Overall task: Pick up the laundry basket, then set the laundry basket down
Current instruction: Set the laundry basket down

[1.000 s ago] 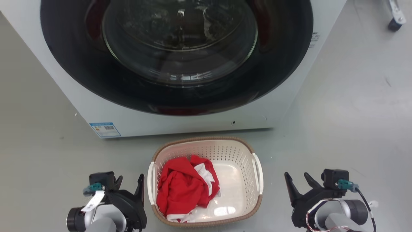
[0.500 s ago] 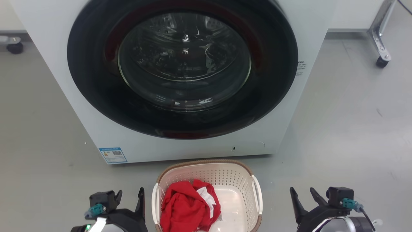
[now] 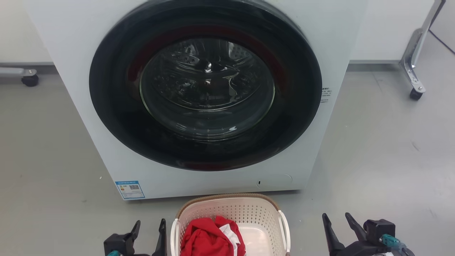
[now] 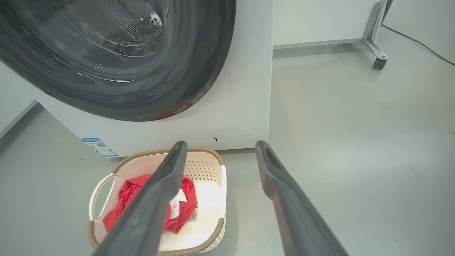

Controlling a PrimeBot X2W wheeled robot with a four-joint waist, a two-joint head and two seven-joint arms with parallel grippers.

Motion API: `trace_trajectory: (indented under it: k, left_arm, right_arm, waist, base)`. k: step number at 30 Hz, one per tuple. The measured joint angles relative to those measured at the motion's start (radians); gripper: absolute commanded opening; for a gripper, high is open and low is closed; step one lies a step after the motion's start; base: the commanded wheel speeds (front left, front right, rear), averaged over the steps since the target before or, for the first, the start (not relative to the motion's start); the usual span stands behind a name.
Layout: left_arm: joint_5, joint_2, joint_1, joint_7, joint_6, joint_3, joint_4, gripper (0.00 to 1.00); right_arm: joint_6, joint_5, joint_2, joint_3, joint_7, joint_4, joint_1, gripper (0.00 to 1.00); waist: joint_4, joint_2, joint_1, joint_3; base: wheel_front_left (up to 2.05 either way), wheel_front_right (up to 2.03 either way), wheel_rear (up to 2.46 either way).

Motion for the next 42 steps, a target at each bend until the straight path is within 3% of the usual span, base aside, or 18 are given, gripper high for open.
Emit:
trace_trajectory:
  k: [19, 29, 42]
  left_arm:
    - [0.108, 0.042, 0.241, 0.0, 0.041, 0.038, -0.415, 1.0]
    - [0.129, 0.046, 0.301, 0.0, 0.05, 0.058, -0.499, 1.0]
    - [0.142, 0.047, 0.334, 0.0, 0.058, 0.086, -0.54, 1.0]
  right_arm:
    - [-0.074, -0.112, -0.062, -0.072, 0.0, -0.376, 0.2, 1.0]
    - [-0.089, -0.158, -0.077, -0.114, 0.0, -0.502, 0.294, 1.0]
    - [-0.097, -0.185, -0.081, -0.168, 0.0, -0.571, 0.357, 1.0]
  waist:
    - [0.01, 0.0001, 0.0001, -0.046]
    - [0.017, 0.0001, 0.0001, -0.04]
    - [0.017, 0.0002, 0.0001, -0.032]
  base:
    - [0.0, 0.0, 0.0]
    - [0.0, 0.0, 0.0]
    - [0.0, 0.0, 0.0]
